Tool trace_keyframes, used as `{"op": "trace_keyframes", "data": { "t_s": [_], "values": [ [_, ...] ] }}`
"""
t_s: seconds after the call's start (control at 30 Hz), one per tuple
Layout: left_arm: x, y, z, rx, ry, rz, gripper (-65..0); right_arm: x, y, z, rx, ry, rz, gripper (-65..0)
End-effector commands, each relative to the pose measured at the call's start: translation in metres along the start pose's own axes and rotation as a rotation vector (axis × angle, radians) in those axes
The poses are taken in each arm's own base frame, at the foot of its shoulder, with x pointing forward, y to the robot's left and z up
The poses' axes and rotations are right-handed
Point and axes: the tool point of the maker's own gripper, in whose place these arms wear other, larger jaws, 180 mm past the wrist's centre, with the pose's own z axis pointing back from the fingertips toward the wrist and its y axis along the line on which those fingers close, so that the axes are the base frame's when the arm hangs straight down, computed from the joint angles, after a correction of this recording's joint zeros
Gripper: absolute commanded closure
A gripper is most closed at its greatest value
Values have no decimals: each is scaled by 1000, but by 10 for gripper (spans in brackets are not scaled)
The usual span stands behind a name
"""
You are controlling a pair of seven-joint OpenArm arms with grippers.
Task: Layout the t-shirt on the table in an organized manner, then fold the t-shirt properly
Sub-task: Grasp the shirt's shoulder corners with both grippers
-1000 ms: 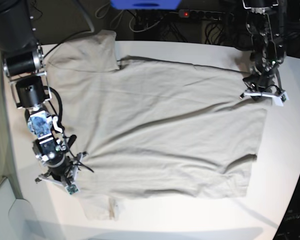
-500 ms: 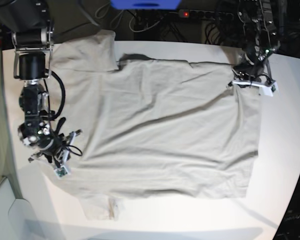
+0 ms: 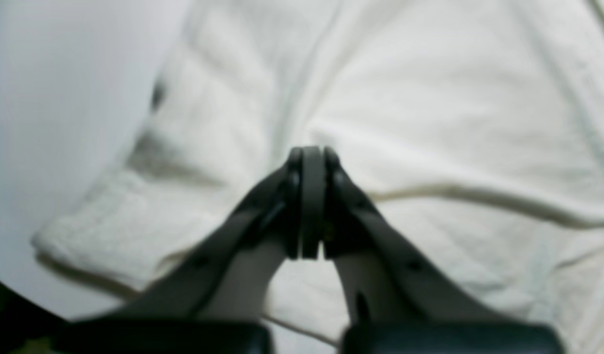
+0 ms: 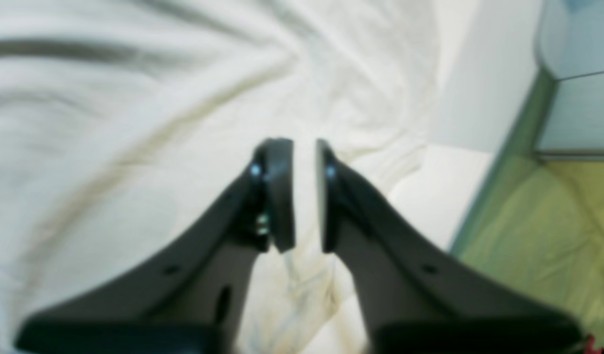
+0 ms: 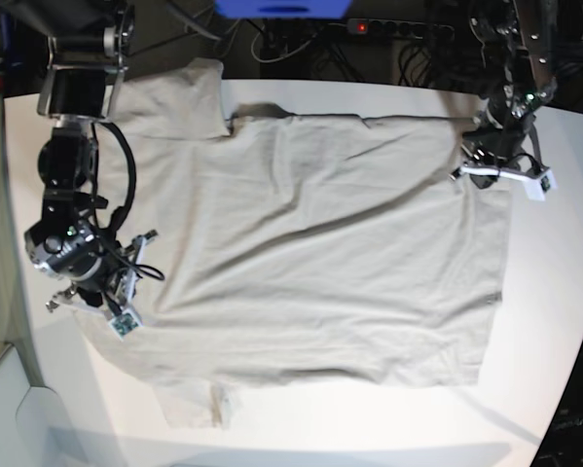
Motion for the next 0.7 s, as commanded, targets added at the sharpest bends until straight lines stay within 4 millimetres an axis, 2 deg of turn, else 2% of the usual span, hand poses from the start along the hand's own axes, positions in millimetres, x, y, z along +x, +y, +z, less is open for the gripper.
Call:
{"op": "trace_keyframes", "data": {
  "t_s": [0.0, 0.1, 0.2, 0.3, 0.43, 0.5, 0.67],
  "values": [
    [14, -6, 6, -17, -47, -9, -5, 14, -11, 12, -38, -51, 13, -166],
    [25, -16, 14, -40, -82, -18, -17, 8, -3, 27, -54, -43, 27, -253],
    [19, -19, 23, -48, -46, -30, -114, -6, 8, 40, -58, -20, 40, -325],
    [18, -4, 30, -13, -20, -13, -286, -25, 10, 56, -81, 1, 22, -355],
    [13, 19, 36, 44, 2, -6, -552, -48, 23, 66, -74, 35, -30, -365],
    [12, 26, 38, 58, 8, -12, -645, -62, 27, 67, -68, 64, -61, -366],
    [18, 33, 39, 72, 8, -58, -650, -91, 47, 71, -35, 126, -126, -366]
  ]
}}
